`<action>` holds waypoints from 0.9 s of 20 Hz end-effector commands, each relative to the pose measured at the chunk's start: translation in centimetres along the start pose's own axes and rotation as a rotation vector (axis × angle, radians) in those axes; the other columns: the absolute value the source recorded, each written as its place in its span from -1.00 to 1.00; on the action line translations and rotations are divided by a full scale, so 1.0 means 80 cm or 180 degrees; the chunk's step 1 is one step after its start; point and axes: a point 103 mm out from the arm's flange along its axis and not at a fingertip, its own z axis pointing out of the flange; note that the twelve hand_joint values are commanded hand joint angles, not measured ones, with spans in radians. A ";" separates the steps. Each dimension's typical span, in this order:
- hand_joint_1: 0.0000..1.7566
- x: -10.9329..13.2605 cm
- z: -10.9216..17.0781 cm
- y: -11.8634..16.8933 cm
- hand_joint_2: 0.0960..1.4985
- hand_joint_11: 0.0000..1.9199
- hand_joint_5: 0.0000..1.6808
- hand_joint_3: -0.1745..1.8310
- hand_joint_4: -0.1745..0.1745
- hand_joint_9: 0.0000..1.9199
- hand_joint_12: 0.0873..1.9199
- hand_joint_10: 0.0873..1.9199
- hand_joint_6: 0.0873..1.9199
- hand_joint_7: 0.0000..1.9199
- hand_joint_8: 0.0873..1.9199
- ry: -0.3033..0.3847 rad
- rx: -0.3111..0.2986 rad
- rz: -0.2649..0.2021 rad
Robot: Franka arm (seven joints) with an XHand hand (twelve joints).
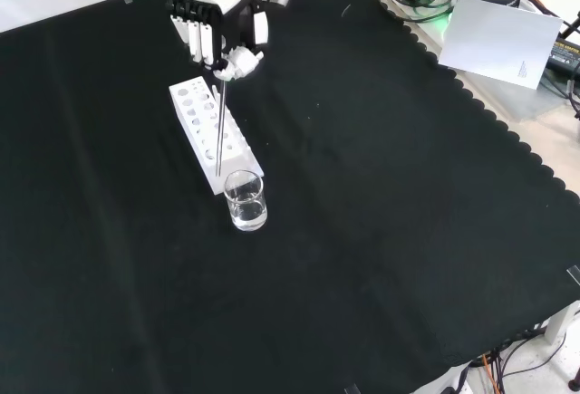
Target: Put the glass rod back on the white test tube rack.
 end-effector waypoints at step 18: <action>0.51 -0.081 -0.031 -0.052 -0.48 0.79 0.52 0.27 -1.00 0.74 -0.17 0.01 -0.34 0.28 0.24 -0.0063 -0.0117 0.0336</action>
